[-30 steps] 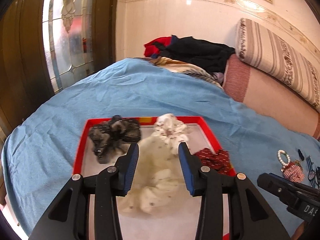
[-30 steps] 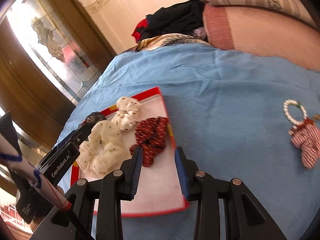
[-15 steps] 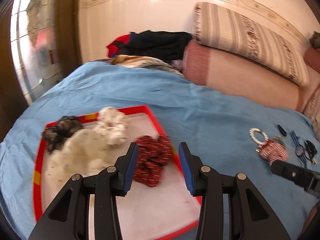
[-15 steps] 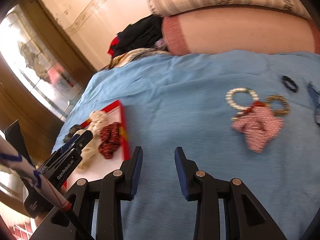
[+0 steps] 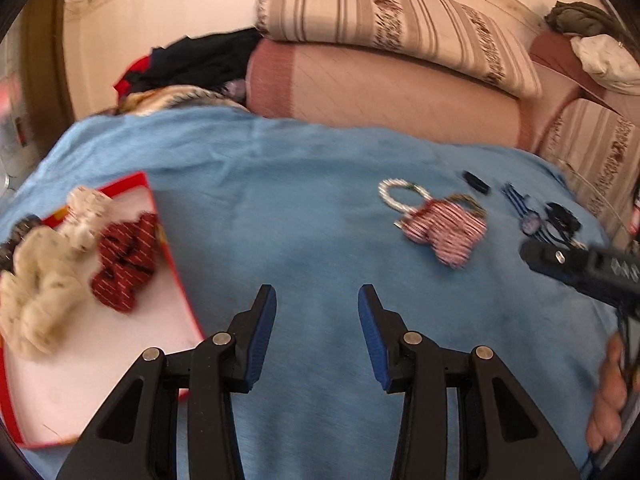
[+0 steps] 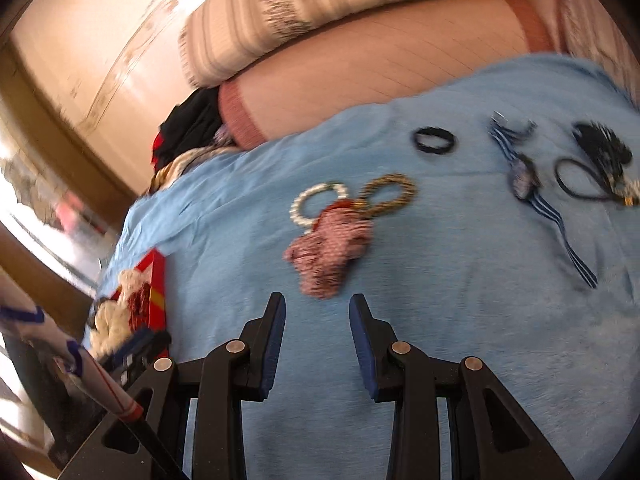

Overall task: Organize jewelry
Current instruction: 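Lift both open tools away from the tray toward the remaining items, then close the left tool on the red plaid scrunchie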

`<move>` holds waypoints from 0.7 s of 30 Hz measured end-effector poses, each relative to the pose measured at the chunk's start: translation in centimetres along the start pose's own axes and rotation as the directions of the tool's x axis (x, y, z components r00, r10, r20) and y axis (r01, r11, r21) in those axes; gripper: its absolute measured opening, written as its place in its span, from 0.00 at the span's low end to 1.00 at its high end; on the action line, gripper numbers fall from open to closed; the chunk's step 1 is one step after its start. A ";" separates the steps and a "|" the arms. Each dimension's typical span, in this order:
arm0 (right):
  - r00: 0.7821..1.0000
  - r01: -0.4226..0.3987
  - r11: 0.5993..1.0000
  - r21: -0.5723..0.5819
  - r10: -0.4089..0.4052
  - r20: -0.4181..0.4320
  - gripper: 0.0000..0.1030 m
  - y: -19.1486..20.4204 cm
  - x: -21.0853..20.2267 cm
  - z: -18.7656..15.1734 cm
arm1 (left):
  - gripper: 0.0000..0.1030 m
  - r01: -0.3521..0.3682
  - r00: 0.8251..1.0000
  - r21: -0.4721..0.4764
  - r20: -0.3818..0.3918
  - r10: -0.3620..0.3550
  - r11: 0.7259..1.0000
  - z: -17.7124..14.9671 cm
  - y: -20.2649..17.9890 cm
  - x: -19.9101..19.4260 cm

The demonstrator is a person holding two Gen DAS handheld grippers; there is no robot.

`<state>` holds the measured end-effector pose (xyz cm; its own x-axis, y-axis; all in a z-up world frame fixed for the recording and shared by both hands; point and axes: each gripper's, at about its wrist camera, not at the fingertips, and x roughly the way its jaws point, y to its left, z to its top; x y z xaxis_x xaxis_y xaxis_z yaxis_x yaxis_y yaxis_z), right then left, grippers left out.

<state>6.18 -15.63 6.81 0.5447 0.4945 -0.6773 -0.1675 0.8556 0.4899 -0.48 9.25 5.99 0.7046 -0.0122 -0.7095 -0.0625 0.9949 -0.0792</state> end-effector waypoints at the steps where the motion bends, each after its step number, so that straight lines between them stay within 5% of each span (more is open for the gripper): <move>1: 1.000 -0.020 0.999 0.034 0.020 -0.011 0.35 -0.8 0.1 0.4 | 0.42 0.001 1.000 -0.006 -0.015 -0.001 1.000 -0.2 -0.3 0.2; 9: 0.999 -0.033 0.997 0.069 0.032 0.016 0.35 -1.9 -2.0 1.2 | 0.43 -0.050 0.996 -0.008 -0.071 0.049 0.999 -1.8 -4.0 0.6; 21: 0.993 -0.067 0.986 0.151 0.050 0.111 0.35 -5.9 -6.3 3.3 | 0.46 0.072 0.983 -0.105 -0.160 -0.089 0.992 3.1 -9.3 1.9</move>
<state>6.43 -24.33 9.98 0.6233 0.5168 -0.5868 -0.0773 0.7875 0.6114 3.62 0.31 7.56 0.5850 -0.1163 -0.8027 -0.0851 0.9754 -0.2034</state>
